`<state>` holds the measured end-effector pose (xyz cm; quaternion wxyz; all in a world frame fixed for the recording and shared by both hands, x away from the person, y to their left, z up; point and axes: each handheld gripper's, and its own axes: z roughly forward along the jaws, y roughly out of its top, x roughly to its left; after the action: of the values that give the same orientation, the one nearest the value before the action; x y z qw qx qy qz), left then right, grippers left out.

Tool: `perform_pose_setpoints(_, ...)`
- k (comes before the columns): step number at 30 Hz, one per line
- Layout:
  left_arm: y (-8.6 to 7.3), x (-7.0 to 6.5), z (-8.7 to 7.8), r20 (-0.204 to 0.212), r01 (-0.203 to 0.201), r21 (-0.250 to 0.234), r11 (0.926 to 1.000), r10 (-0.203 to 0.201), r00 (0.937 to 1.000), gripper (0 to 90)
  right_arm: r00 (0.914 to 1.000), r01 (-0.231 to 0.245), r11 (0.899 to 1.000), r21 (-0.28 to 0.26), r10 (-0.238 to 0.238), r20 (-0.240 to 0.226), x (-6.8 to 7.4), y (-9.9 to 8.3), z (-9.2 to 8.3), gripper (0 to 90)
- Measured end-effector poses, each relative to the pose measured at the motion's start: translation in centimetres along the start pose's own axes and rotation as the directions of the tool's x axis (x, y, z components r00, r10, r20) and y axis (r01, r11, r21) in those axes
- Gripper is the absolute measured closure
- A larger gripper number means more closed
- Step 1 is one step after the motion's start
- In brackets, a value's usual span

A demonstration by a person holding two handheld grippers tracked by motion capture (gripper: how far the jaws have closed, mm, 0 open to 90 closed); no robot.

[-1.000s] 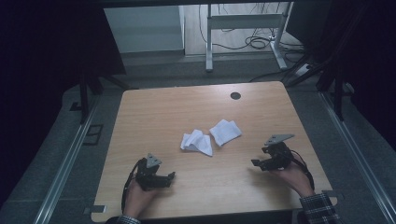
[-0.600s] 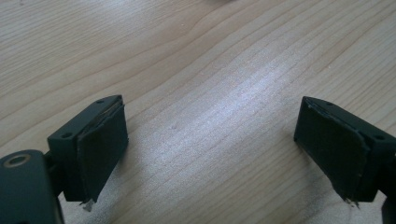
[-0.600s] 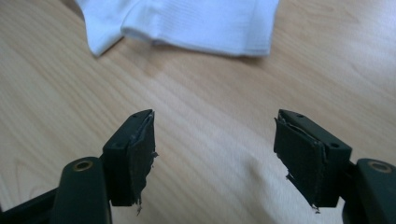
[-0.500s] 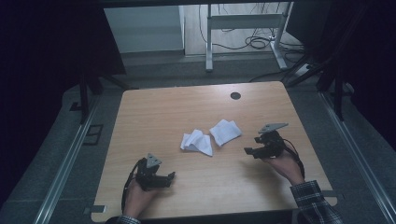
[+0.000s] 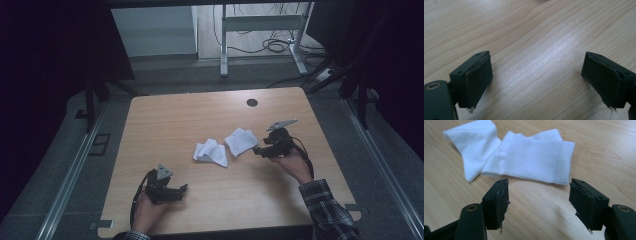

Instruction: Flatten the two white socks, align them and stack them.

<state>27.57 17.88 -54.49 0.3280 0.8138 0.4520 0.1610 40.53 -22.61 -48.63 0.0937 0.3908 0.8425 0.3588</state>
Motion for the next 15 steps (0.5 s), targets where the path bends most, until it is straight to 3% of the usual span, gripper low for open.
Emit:
perform_pose_setpoints(8, 0.0, 0.0, 0.0, 0.0, 0.001, -0.001, 1.0, -0.001, 1.0, 9.7, 0.9982, -0.003, 1.0, 0.018, 0.002, 0.059, -0.9, 1.8, 1.1, 54.1)
perform_pose_setpoints(15, 0.0, 0.0, 0.0, 0.0, 0.001, -0.001, 1.0, -0.001, 1.0, 9.7, 0.9963, -0.008, 0.999, 0.052, 0.004, 0.086, -1.6, 2.8, 2.6, 64.8)
